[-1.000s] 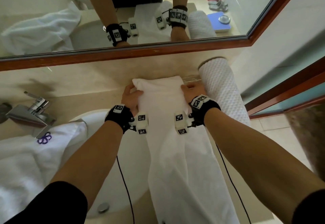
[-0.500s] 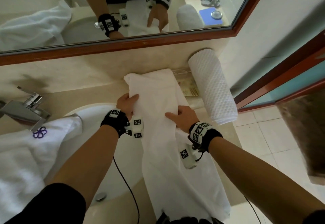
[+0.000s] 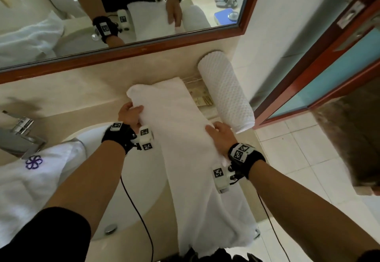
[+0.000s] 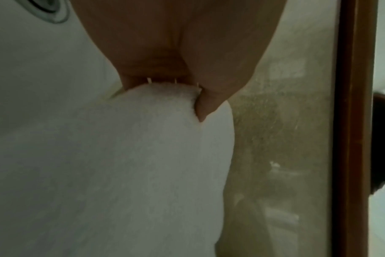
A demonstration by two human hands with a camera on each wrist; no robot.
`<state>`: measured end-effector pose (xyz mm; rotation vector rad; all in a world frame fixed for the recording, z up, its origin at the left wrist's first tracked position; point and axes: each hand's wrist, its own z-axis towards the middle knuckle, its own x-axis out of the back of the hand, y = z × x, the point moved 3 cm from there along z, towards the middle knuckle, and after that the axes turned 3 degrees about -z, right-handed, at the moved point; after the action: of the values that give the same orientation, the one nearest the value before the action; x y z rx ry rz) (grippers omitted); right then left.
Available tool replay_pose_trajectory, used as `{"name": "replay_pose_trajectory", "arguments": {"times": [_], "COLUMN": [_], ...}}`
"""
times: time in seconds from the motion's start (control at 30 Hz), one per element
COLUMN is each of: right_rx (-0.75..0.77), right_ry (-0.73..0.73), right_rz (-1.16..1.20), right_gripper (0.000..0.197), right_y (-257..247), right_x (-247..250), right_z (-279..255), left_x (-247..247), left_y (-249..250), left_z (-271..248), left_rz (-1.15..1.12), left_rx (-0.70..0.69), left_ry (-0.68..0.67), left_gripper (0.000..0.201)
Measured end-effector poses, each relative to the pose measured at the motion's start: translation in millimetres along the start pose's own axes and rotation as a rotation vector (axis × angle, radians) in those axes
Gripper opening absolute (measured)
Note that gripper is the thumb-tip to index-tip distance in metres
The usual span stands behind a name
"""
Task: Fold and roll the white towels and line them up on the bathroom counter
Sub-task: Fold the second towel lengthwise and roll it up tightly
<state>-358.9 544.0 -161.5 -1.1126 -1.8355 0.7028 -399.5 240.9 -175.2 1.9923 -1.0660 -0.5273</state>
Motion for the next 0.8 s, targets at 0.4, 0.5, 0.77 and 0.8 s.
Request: {"name": "replay_pose_trajectory", "arguments": {"times": [0.4, 0.5, 0.77, 0.8], "right_rx": [0.227, 0.22, 0.065, 0.086], "right_ry": [0.032, 0.05, 0.033, 0.021], "right_rz": [-0.59, -0.58, -0.255, -0.24], "right_gripper": [0.045, 0.051, 0.014, 0.017], "right_y": [-69.5, -98.9, -121.4, -120.8], "right_x": [-31.7, -42.2, -48.5, -49.5], "right_z": [32.2, 63.7, 127.1, 129.4], "left_x": [-4.6, -5.4, -3.2, -2.0], "left_y": [5.5, 9.8, 25.4, 26.8], "left_z": [12.2, 18.5, 28.1, 30.5], "left_rz": [-0.08, -0.068, -0.267, -0.258], "left_rx": [0.133, 0.166, 0.138, 0.113], "left_ry": [-0.053, -0.07, -0.229, -0.234], "left_gripper": [0.045, 0.045, 0.036, 0.035]}}
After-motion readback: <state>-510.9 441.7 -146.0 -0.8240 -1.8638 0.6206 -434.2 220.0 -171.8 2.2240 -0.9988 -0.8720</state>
